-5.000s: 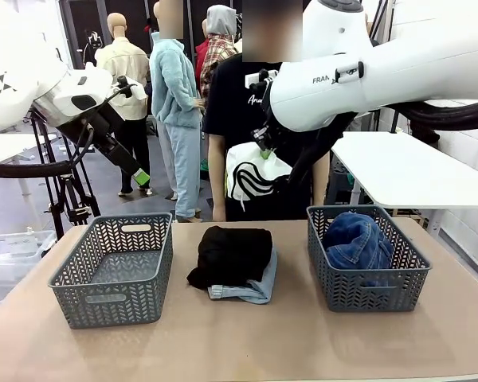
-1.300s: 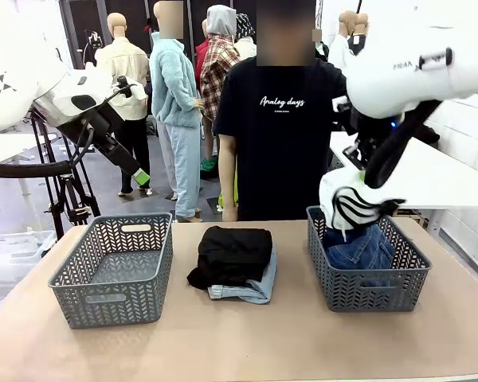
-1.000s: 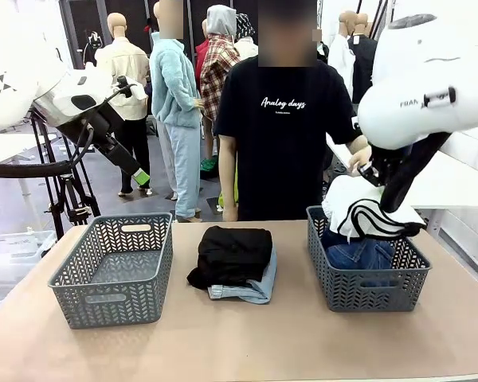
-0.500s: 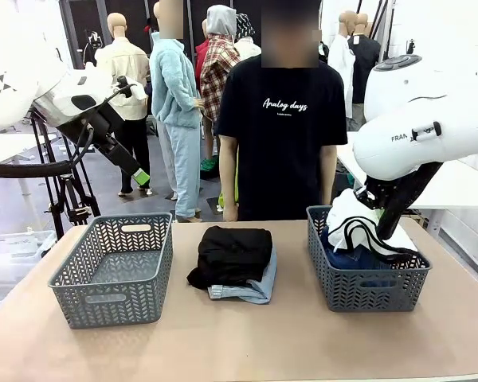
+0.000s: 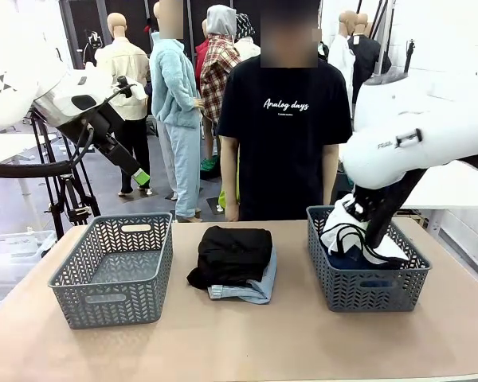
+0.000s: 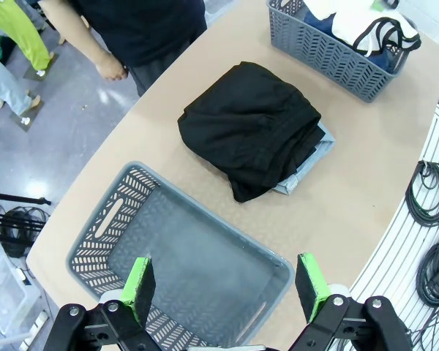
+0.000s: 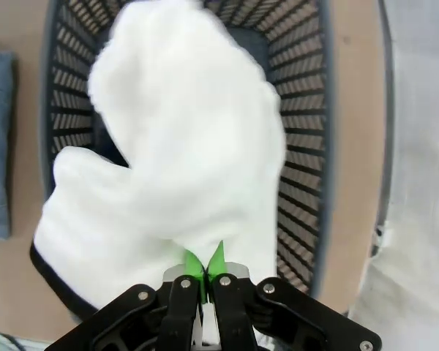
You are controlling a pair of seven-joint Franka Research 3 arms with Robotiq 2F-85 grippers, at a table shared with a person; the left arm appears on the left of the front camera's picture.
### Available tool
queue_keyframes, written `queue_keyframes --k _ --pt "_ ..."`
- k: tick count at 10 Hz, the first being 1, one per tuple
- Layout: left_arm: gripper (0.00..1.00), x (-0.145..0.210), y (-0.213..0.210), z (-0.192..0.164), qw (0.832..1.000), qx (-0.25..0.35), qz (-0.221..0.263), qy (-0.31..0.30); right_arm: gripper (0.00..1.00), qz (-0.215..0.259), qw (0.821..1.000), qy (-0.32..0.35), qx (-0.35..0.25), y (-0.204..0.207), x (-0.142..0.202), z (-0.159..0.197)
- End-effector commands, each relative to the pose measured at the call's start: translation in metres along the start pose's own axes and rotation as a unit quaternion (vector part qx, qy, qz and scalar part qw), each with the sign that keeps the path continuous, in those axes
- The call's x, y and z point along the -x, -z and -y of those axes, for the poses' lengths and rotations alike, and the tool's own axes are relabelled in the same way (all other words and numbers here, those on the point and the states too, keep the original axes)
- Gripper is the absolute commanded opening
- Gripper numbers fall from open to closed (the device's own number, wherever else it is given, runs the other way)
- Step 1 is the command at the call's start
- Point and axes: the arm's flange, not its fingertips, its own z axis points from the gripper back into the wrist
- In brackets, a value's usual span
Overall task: Sort the tops and bottoms.
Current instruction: Sort the clothes according to human instructions.
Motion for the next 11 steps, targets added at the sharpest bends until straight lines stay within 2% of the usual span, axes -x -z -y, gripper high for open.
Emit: queue_keyframes --k 1,6,9,11 --pt "1.00 0.000 0.000 -0.001 1.000 -0.004 0.002 0.000 0.00 -0.012 0.998 0.016 -0.062 0.027 -0.009 -0.008" --pt "1.00 0.000 0.000 -0.001 1.000 -0.004 0.002 0.000 0.00 -0.069 0.995 0.039 -0.054 0.084 -0.015 -0.006" --pt "1.00 0.000 0.000 -0.001 1.000 -0.004 0.002 0.000 0.00 -0.065 0.994 0.050 -0.066 0.079 -0.012 0.007" --pt "1.00 0.000 0.000 -0.001 1.000 -0.004 0.002 0.000 0.34 -0.054 0.995 0.050 -0.061 0.063 -0.010 0.014"
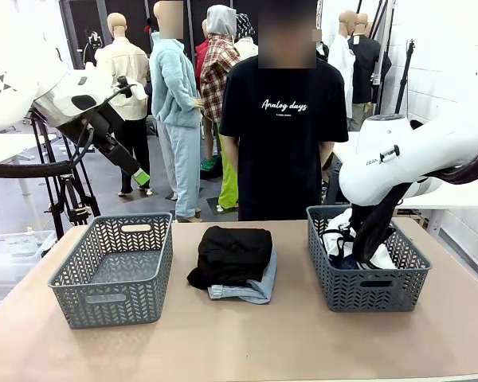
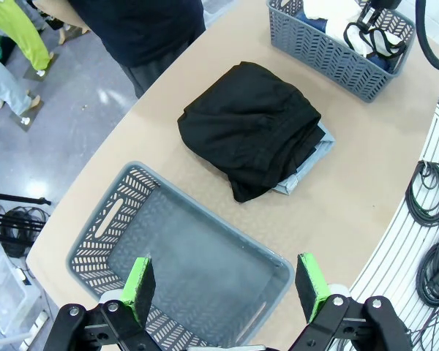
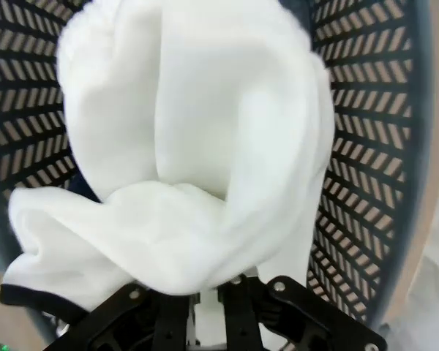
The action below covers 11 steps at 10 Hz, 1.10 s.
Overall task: Sort the tops and bottoms.
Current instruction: Sort the clothes according to human instructions.
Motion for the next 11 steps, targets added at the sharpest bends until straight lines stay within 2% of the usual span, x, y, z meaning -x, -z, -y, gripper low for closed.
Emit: queue_keyframes --k 1,3,4,7,8,9,11 --pt "1.00 0.000 0.000 -0.001 1.000 -0.004 0.002 0.000 0.53 0.008 1.000 -0.006 -0.007 -0.020 0.006 0.005" --pt "1.00 0.000 0.000 -0.001 1.000 -0.004 0.002 0.000 0.91 0.031 0.999 -0.007 -0.004 -0.044 0.009 0.008" --pt "1.00 0.000 0.000 -0.001 1.000 -0.004 0.002 0.000 1.00 0.038 0.999 -0.008 -0.001 -0.055 0.009 0.010" --pt "1.00 0.000 0.000 -0.001 1.000 -0.004 0.002 0.000 1.00 0.020 1.000 -0.009 -0.003 -0.065 0.009 0.009" --pt "1.00 0.000 0.000 -0.001 1.000 -0.004 0.002 0.000 1.00 -0.007 1.000 -0.002 0.005 -0.061 0.003 -0.001" --pt "1.00 0.000 0.000 -0.001 1.000 -0.004 0.002 0.000 1.00 0.036 0.999 -0.005 0.004 -0.066 0.011 0.009" --pt "1.00 0.000 0.000 -0.001 1.000 -0.004 0.002 0.000 1.00 0.036 0.999 -0.005 0.004 -0.066 0.011 0.009"
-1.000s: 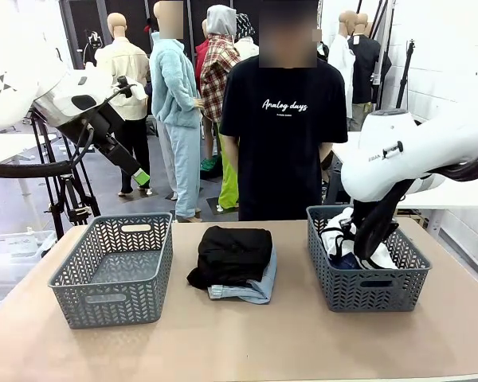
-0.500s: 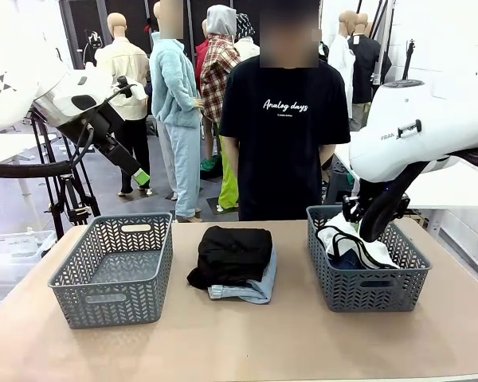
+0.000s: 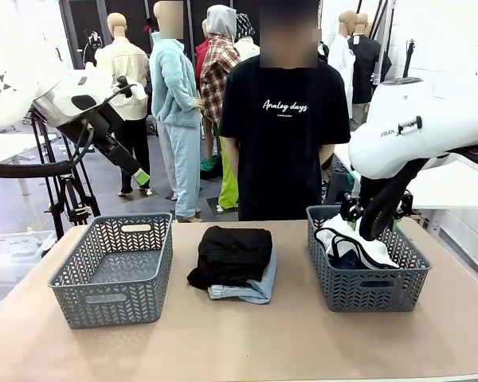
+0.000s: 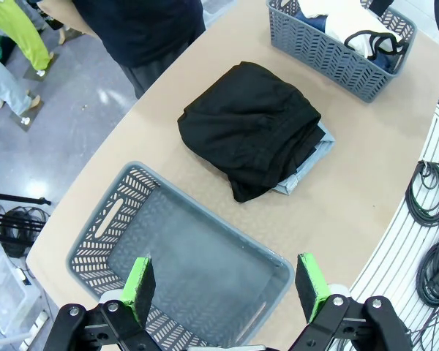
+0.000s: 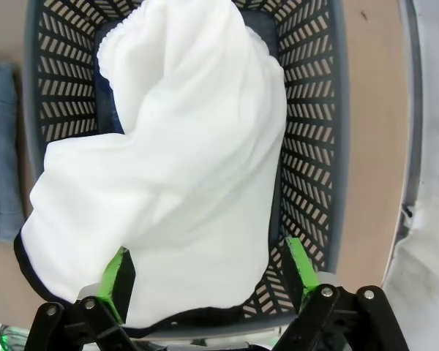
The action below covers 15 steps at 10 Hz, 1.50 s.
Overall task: Sort the tops and bottoms.
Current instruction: Sort the clothes according to human instructions, then lift clothes from the center of the table with your left hand.
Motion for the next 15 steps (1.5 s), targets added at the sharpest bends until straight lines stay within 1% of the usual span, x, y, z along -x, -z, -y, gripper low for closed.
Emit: queue_keyframes --k 1,11,12,13,14,15 --pt "1.00 0.000 0.000 -0.001 1.000 -0.004 0.002 0.000 1.00 0.010 1.000 0.000 -0.003 0.000 0.000 0.001" --pt "1.00 0.000 0.000 -0.001 1.000 -0.004 0.002 0.000 1.00 0.010 1.000 0.000 -0.003 0.000 0.000 0.001" --pt "1.00 0.000 0.000 -0.001 1.000 -0.004 0.002 0.000 1.00 0.001 1.000 0.000 0.000 -0.001 0.000 0.000" --pt "1.00 0.000 0.000 -0.001 1.000 -0.004 0.002 0.000 1.00 0.045 0.999 0.010 0.009 -0.026 0.025 0.030" --pt "1.00 0.000 0.000 -0.001 1.000 -0.004 0.002 0.000 1.00 0.085 0.996 0.024 -0.010 -0.058 0.044 0.059" --pt "1.00 0.000 0.000 -0.001 1.000 -0.004 0.002 0.000 1.00 0.132 0.990 0.040 -0.013 -0.090 0.055 0.084"
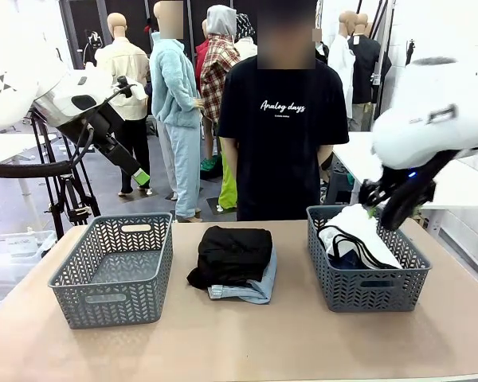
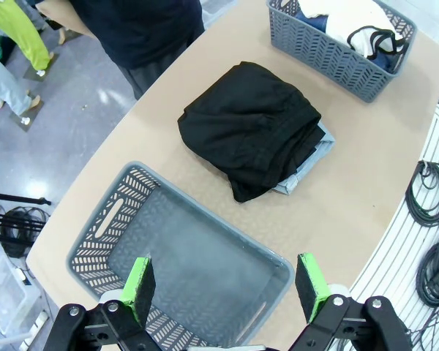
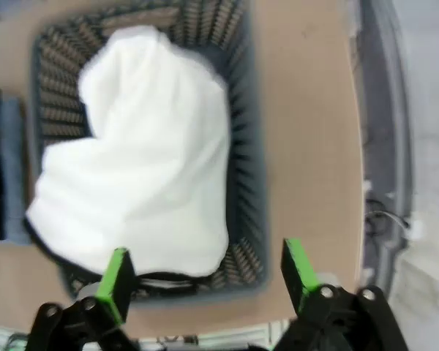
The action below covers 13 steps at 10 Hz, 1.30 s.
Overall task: Sort the tops and bottoms.
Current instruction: Lift clothes from the center of the table with your left hand.
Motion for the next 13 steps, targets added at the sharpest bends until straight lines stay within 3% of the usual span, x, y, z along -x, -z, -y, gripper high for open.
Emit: queue_keyframes --k 1,4,6,11,13 --pt "1.00 0.000 0.000 0.000 1.000 -0.003 0.002 0.000 1.00 0.080 0.997 0.011 -0.019 -0.054 0.019 0.055" --pt "1.00 0.000 0.000 0.000 1.000 -0.003 0.002 0.000 1.00 0.059 0.987 0.031 -0.148 -0.080 0.025 0.117" --pt "1.00 0.000 0.000 0.000 1.000 -0.003 0.002 0.000 1.00 0.042 0.976 -0.009 -0.214 -0.083 0.032 0.141" --pt "1.00 0.000 0.000 0.000 1.000 -0.003 0.002 0.000 1.00 0.052 0.972 -0.074 -0.218 -0.096 0.057 0.128" --pt "1.00 -0.011 0.000 0.011 1.000 -0.016 0.010 -0.008 1.00 0.043 0.974 -0.048 -0.217 -0.089 0.047 0.134"
